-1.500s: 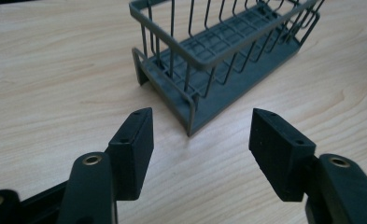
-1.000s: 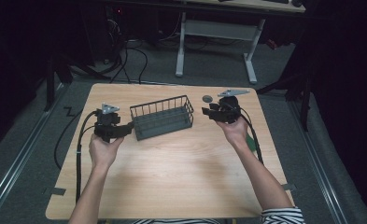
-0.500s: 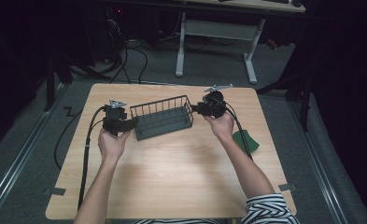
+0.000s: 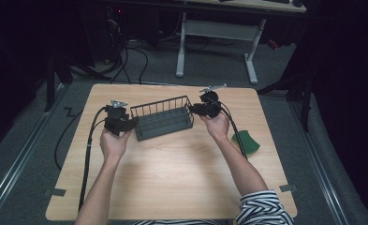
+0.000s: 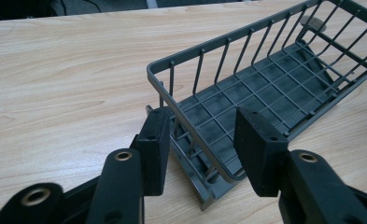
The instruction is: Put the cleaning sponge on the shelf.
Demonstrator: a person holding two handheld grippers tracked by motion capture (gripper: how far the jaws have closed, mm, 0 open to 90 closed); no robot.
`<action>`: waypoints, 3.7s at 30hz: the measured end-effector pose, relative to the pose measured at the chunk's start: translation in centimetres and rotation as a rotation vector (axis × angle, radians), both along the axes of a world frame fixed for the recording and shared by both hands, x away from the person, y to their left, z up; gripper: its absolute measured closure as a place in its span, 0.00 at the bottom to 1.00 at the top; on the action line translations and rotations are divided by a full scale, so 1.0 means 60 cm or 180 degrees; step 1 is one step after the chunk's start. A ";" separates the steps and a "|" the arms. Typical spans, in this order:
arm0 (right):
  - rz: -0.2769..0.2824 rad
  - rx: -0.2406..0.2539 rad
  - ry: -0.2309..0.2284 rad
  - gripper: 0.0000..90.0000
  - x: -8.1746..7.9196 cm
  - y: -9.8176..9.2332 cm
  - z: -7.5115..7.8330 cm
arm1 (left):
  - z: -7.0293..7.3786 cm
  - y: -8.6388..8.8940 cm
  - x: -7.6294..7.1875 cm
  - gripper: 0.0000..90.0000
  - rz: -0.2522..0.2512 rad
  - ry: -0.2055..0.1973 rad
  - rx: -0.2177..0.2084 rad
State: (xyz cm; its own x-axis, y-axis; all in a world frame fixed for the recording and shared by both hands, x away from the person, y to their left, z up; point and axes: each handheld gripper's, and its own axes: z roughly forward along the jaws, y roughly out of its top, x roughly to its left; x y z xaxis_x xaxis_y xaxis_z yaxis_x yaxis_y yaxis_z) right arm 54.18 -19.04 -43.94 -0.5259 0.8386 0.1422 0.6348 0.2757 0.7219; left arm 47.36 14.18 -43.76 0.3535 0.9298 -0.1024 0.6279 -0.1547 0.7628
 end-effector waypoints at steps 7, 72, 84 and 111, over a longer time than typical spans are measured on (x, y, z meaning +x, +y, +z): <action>0.0034 -0.0036 -0.0018 0.85 0.001 0.002 -0.001 | -0.006 -0.001 0.002 0.73 -0.0054 0.0068 -0.0030; 0.0369 -0.0413 -0.0053 0.88 -0.117 -0.082 0.010 | -0.005 -0.058 -0.134 0.82 -0.0778 -0.0032 -0.0123; 0.0395 -0.0295 -0.0064 0.85 -0.160 -0.102 0.007 | -0.010 -0.058 -0.158 0.81 -0.0848 -0.0028 -0.0246; -0.0311 -0.0097 -0.0493 0.46 -0.214 -0.194 0.022 | -0.059 0.028 -0.170 0.41 -0.0440 -0.0191 -0.0265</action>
State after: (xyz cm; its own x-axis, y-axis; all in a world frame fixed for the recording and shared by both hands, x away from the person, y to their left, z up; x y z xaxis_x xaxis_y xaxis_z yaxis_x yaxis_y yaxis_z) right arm 41.37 -30.66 -42.63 -0.4553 0.8895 0.0397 0.5416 0.2412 0.8053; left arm 37.14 15.85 -47.29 0.4852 0.8611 -0.1518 0.5578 -0.1712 0.8121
